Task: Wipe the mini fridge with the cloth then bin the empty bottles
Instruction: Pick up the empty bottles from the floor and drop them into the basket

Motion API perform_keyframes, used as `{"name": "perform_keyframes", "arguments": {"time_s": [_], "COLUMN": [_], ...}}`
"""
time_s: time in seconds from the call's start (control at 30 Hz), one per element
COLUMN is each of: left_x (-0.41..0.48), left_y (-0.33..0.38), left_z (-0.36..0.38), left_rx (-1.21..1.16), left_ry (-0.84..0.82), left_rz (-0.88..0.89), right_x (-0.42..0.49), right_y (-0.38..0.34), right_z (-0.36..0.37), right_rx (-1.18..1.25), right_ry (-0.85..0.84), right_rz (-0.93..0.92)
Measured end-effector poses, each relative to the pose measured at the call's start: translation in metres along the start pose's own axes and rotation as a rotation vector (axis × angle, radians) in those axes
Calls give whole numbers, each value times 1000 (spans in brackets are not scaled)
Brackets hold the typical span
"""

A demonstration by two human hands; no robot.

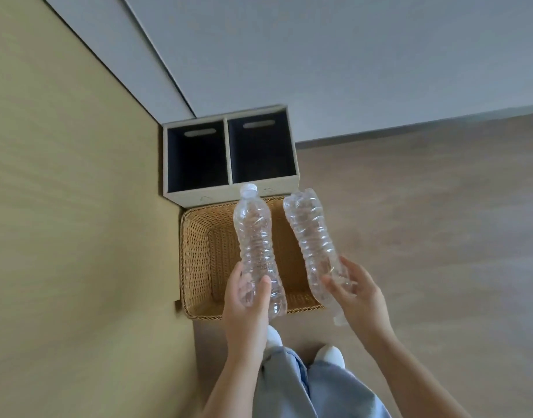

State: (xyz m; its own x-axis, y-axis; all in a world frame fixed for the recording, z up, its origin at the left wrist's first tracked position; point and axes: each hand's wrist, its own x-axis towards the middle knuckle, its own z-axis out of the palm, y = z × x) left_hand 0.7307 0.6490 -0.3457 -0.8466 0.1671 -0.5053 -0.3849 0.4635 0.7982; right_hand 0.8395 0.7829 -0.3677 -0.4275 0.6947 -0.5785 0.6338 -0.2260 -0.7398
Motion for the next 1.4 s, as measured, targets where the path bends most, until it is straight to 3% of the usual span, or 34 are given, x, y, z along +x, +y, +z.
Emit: {"name": "perform_keyframes", "arguments": {"time_s": [0.3,0.7,1.03,1.4], "left_x": [97,197,250,244], "left_y": [-142,-249,-297,-327], "left_z": [46,85,126,137], "left_rx": [118,274,296,369], "left_ry": [-14,-143,-180,-240], "left_rz": [-139,-100,-102,-112], "right_x": [83,176,231,245], "right_y": [127,207,248,267], "right_z": [76,160,181,178], "right_rx": [-55,-28,-95,-113], "right_ry": [3,3,19,15], "right_rz": [123,178,201,331]}}
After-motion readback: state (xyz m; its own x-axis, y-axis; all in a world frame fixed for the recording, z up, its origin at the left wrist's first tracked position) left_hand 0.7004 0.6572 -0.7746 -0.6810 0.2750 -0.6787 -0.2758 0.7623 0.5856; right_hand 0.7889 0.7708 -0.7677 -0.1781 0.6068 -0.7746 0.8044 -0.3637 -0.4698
